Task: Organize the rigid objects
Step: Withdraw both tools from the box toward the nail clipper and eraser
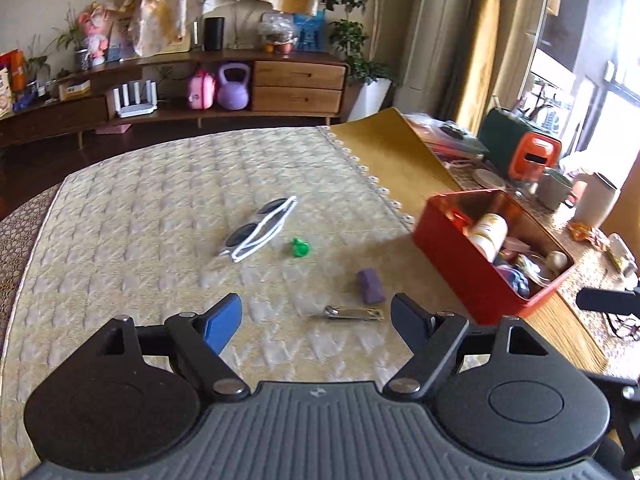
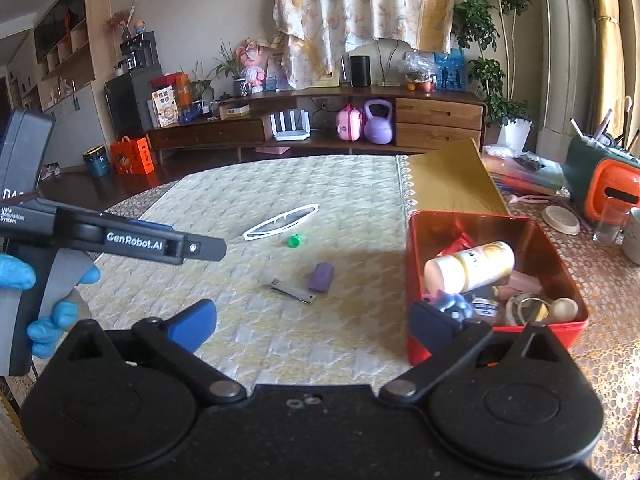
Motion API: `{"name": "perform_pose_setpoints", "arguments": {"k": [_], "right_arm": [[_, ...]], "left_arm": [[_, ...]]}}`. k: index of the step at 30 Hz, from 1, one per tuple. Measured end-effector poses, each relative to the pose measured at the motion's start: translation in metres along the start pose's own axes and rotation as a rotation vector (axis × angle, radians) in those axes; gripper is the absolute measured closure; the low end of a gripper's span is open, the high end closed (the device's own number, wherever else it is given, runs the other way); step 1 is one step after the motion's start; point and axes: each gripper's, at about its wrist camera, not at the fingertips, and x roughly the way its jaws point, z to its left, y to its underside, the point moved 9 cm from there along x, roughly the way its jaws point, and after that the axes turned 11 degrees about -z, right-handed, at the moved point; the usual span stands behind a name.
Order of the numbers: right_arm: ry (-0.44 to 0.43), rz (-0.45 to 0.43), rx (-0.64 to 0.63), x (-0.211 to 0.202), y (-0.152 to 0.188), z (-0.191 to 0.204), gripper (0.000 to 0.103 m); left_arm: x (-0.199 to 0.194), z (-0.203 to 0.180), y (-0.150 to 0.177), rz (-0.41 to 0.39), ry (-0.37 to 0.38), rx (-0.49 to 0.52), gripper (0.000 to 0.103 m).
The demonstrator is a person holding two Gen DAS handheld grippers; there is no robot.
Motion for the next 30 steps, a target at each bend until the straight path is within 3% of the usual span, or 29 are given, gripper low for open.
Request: {"name": "perform_pose_setpoints", "arguments": {"k": [12, 21, 30], "right_arm": [[0.003, 0.057, 0.057, 0.053, -0.011, -0.013, 0.0], [0.004, 0.125, 0.037, 0.098, -0.006, -0.012, 0.001], [-0.015, 0.221, 0.056, 0.14, 0.007, -0.018, 0.014]], "left_arm": [[0.034, 0.018, 0.028, 0.038, -0.024, -0.009, 0.021], [0.055, -0.007, 0.044, 0.051, 0.031, 0.048, 0.021], [0.074, -0.04, 0.054, 0.043, 0.062, 0.074, 0.021]]}}
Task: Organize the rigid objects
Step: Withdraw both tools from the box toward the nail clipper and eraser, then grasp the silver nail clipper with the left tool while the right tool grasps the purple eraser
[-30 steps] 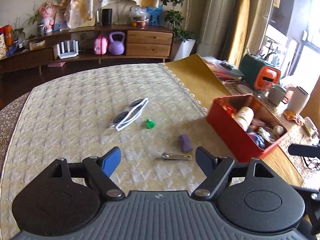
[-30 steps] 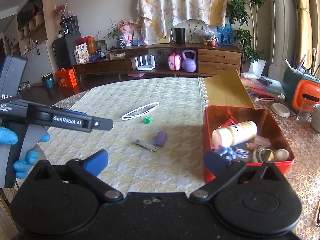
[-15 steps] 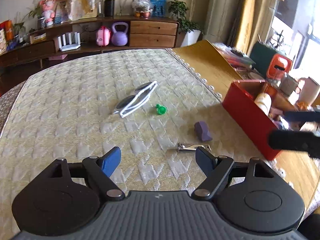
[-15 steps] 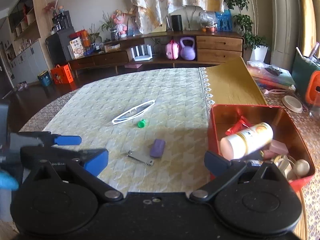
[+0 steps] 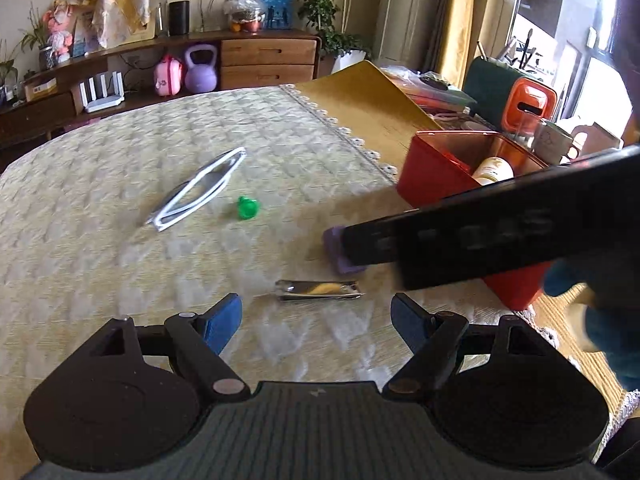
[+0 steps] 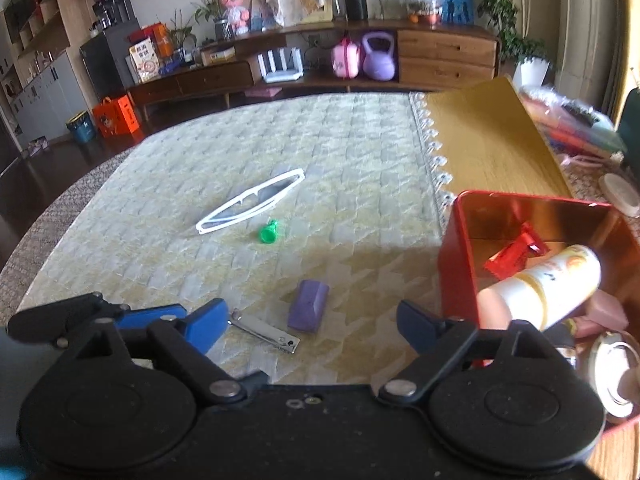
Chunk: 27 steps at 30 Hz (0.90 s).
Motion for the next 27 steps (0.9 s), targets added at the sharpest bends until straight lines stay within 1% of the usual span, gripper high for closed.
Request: {"name": "perform_pose_setpoints", "arguments": {"k": [2, 3, 12, 13, 14, 15, 16, 18, 20, 22, 24, 27], "right_arm": [[-0.008, 0.027, 0.003, 0.009, 0.002, -0.002, 0.015], [-0.006, 0.032, -0.003, 0.013, 0.002, -0.003, 0.014], [-0.012, 0.035, -0.101, 0.028, -0.005, 0.0, 0.016], [-0.012, 0.034, -0.104, 0.029, -0.005, 0.001, 0.019], [-0.032, 0.044, -0.093, 0.031, -0.005, 0.002, 0.024], [-0.053, 0.057, -0.071, 0.033, -0.005, 0.004, 0.035], [-0.066, 0.063, -0.061, 0.034, -0.005, 0.006, 0.035], [-0.049, 0.076, -0.084, 0.039, -0.002, 0.007, 0.035], [-0.042, 0.102, -0.057, 0.045, 0.002, 0.004, 0.036], [-0.05, 0.113, -0.02, 0.047, 0.005, 0.002, 0.041], [-0.048, 0.11, -0.022, 0.049, 0.005, 0.002, 0.042], [-0.045, 0.109, -0.033, 0.049, 0.005, 0.002, 0.048]], "left_arm": [[0.004, -0.005, 0.0, -0.006, -0.008, 0.002, 0.021], [0.006, -0.006, 0.001, -0.009, -0.016, 0.0, 0.021], [0.022, -0.015, 0.005, -0.023, -0.068, 0.004, 0.021], [0.023, -0.015, 0.006, -0.024, -0.075, 0.002, 0.021], [0.024, -0.015, 0.006, -0.027, -0.077, 0.001, 0.021], [0.025, -0.016, 0.006, -0.029, -0.081, 0.002, 0.021], [0.026, -0.016, 0.006, -0.031, -0.084, 0.003, 0.021], [0.027, -0.017, 0.007, -0.035, -0.087, 0.008, 0.022], [0.03, -0.017, 0.006, -0.037, -0.095, 0.011, 0.022], [0.031, -0.017, 0.006, -0.038, -0.102, 0.012, 0.022], [0.032, -0.018, 0.005, -0.039, -0.108, 0.021, 0.023], [0.032, -0.018, 0.006, -0.048, -0.114, 0.034, 0.024]]}}
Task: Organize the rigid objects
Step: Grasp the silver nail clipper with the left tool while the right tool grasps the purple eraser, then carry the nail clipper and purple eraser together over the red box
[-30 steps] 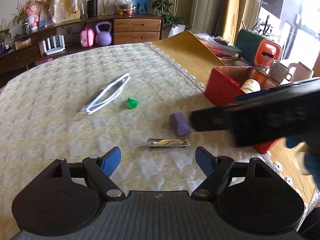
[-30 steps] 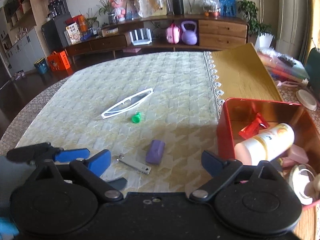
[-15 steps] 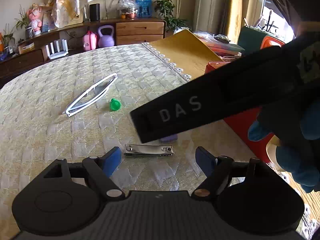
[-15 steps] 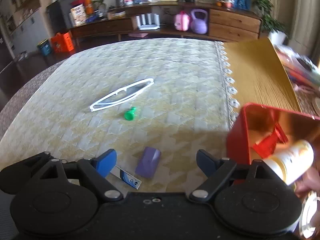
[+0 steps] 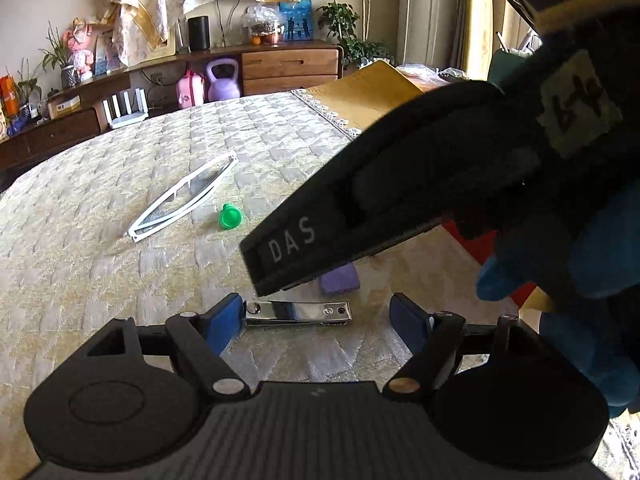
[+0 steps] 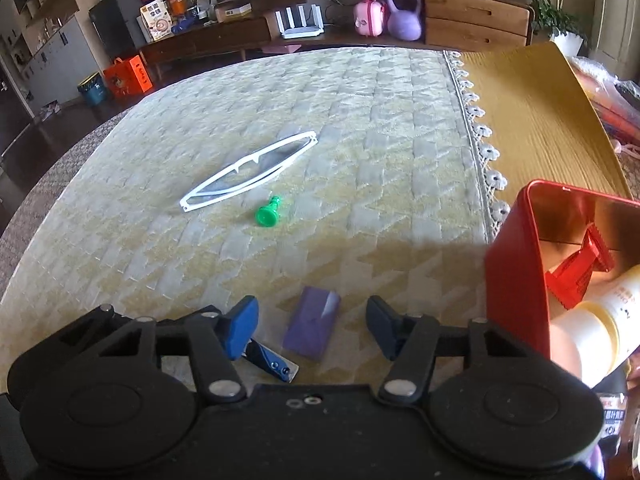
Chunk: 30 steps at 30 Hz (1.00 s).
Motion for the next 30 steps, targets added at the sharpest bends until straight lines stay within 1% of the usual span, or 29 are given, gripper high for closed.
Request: {"name": "perform_pose_setpoints", "arguments": {"k": [2, 3, 6, 8, 10, 18, 24, 30], "right_arm": [[-0.004, -0.004, 0.006, 0.0, 0.001, 0.0, 0.05], [-0.004, -0.005, 0.001, 0.0, 0.0, 0.002, 0.053], [-0.007, -0.005, -0.022, 0.0, 0.0, 0.006, 0.065], [-0.002, -0.005, -0.031, 0.001, 0.0, 0.007, 0.071], [0.017, -0.009, -0.042, 0.001, 0.001, 0.006, 0.082], [0.017, -0.045, 0.007, -0.01, -0.003, 0.0, 0.083], [-0.001, -0.083, 0.028, -0.036, -0.009, 0.0, 0.083], [-0.01, -0.12, 0.031, -0.066, -0.013, 0.004, 0.083]], "left_arm": [[-0.001, 0.001, 0.0, -0.005, -0.005, -0.006, 0.027], [0.0, 0.002, -0.001, -0.007, -0.008, -0.007, 0.028], [-0.002, 0.001, -0.001, -0.015, -0.014, 0.003, 0.036], [-0.002, 0.001, -0.002, -0.021, -0.019, 0.008, 0.045], [-0.003, 0.003, -0.002, -0.027, -0.017, 0.006, 0.046], [-0.007, 0.003, -0.002, -0.025, -0.015, 0.01, 0.047], [-0.013, 0.012, -0.004, -0.002, -0.011, -0.021, 0.047], [-0.034, 0.012, -0.016, -0.025, 0.014, -0.023, 0.047]]}}
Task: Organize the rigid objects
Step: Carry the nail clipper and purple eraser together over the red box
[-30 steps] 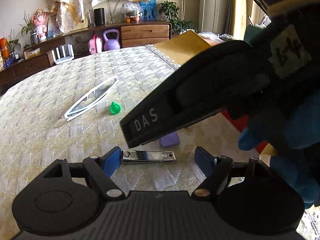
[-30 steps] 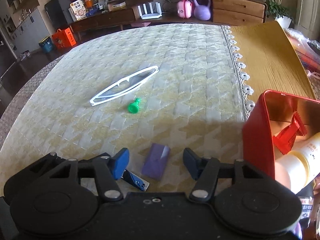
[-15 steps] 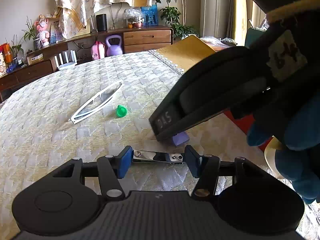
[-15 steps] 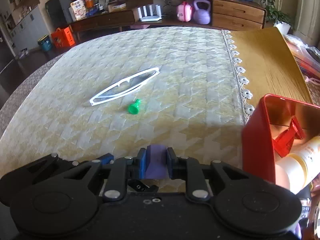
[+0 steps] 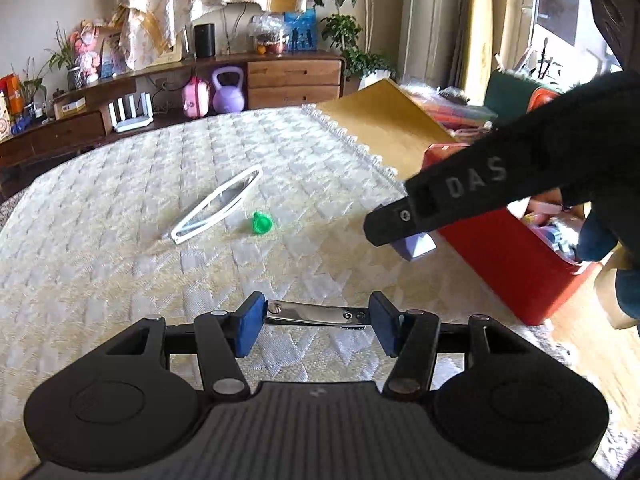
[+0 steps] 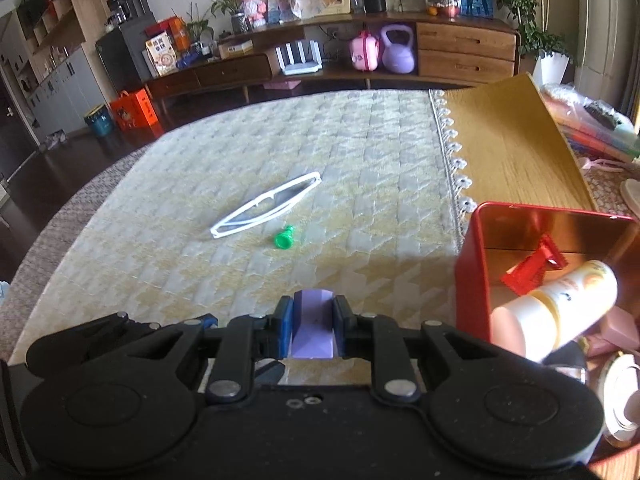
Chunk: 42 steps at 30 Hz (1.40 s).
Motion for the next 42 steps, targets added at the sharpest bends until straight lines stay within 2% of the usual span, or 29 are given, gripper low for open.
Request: {"name": "perform_pose_setpoints", "arguments": {"k": [10, 22, 32, 42], "right_arm": [[0.016, -0.08, 0.032, -0.059, -0.011, -0.01, 0.083], [0.075, -0.143, 0.08, -0.113, -0.006, -0.052, 0.083], [0.127, -0.176, 0.128, -0.142, 0.004, -0.104, 0.083], [0.174, -0.18, 0.186, -0.145, 0.01, -0.158, 0.083]], "left_arm": [[-0.038, -0.013, -0.026, -0.033, 0.06, 0.0, 0.046], [-0.062, -0.048, -0.054, -0.059, 0.118, 0.004, 0.047], [-0.048, -0.082, -0.068, -0.033, 0.146, 0.013, 0.046], [-0.021, -0.136, -0.066, 0.014, 0.203, 0.07, 0.046]]}}
